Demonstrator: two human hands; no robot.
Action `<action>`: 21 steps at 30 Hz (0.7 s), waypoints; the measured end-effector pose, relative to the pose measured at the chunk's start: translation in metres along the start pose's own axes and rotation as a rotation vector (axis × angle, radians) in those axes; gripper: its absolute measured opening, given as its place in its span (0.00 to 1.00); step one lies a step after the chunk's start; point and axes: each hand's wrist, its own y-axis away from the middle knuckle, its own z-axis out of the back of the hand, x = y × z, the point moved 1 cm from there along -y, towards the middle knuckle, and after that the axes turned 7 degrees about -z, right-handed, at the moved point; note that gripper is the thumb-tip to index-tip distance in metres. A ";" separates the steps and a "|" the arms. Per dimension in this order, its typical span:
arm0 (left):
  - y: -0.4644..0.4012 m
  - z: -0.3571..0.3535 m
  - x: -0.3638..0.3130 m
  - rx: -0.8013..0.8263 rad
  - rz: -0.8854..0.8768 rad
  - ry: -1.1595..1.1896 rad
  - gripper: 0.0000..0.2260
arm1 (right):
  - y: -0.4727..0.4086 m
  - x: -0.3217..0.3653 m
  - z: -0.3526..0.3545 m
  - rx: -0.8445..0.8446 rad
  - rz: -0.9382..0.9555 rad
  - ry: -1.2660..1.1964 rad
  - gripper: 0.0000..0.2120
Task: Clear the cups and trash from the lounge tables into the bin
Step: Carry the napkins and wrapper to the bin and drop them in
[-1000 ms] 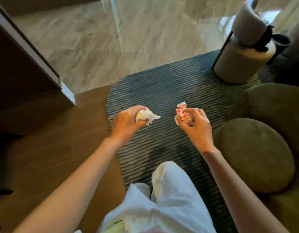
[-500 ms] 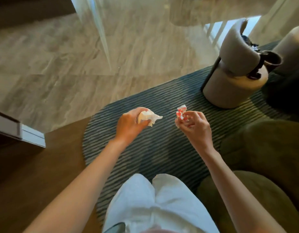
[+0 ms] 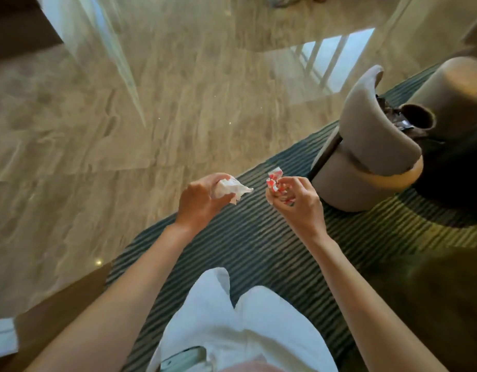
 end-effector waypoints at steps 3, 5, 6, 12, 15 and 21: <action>-0.077 -0.011 0.016 0.047 -0.072 0.009 0.22 | -0.063 -0.004 -0.003 -0.043 -0.028 0.000 0.17; -0.123 -0.026 0.026 0.080 -0.107 0.020 0.22 | -0.103 -0.014 -0.005 -0.070 -0.083 0.005 0.18; -0.146 -0.035 0.033 0.095 -0.121 0.019 0.22 | -0.124 -0.020 -0.007 -0.082 -0.112 0.004 0.18; -0.310 -0.097 0.069 0.163 -0.192 0.021 0.23 | -0.272 -0.062 -0.016 -0.120 -0.198 0.025 0.19; -0.405 -0.128 0.071 0.192 -0.189 0.031 0.22 | -0.353 -0.083 -0.006 -0.144 -0.248 -0.002 0.19; -0.568 -0.179 0.066 0.213 -0.260 0.004 0.23 | -0.506 -0.122 0.029 -0.189 -0.310 0.007 0.18</action>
